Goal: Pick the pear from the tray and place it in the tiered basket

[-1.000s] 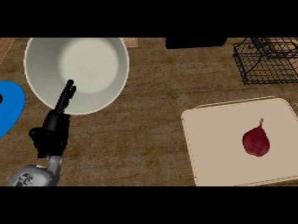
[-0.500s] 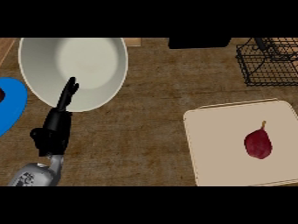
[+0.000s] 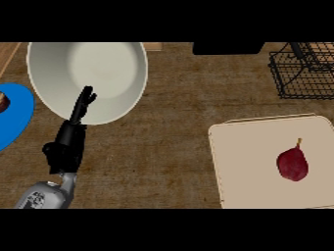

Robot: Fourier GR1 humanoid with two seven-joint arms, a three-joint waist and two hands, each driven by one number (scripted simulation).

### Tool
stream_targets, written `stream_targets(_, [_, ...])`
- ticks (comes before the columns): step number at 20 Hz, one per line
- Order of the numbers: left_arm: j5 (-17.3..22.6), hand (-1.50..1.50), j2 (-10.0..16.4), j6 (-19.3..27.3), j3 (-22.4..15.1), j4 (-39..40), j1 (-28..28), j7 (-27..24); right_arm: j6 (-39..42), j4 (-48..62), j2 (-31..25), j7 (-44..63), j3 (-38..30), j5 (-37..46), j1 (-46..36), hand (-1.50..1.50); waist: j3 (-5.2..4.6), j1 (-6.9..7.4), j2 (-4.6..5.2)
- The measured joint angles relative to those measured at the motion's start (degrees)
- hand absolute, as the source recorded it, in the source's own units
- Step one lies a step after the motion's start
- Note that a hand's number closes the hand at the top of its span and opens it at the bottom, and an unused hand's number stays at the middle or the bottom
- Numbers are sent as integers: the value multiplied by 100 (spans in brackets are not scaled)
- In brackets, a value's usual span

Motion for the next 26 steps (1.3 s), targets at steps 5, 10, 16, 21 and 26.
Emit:
stream_targets(5, [-75,0,-107,-94,105,89,-108,64,-64,-979,300,594,-51,418,307,-150,-1,41,5])
stream_targets(10, [-309,0,-226,-83,67,-146,85,173,43,-1582,740,878,-49,927,398,-150,2,78,5])
stream_targets(16, [-295,0,-317,-343,322,106,-62,59,270,-2073,973,1624,188,1424,234,-150,3,92,13])
stream_targets(21, [-467,0,-410,-392,323,-116,88,176,544,-2067,1163,1855,194,1896,133,-150,3,103,10])
stream_targets(26, [-590,0,-528,-476,439,-53,57,180,678,-2123,1426,1875,137,2455,96,-150,3,95,9])
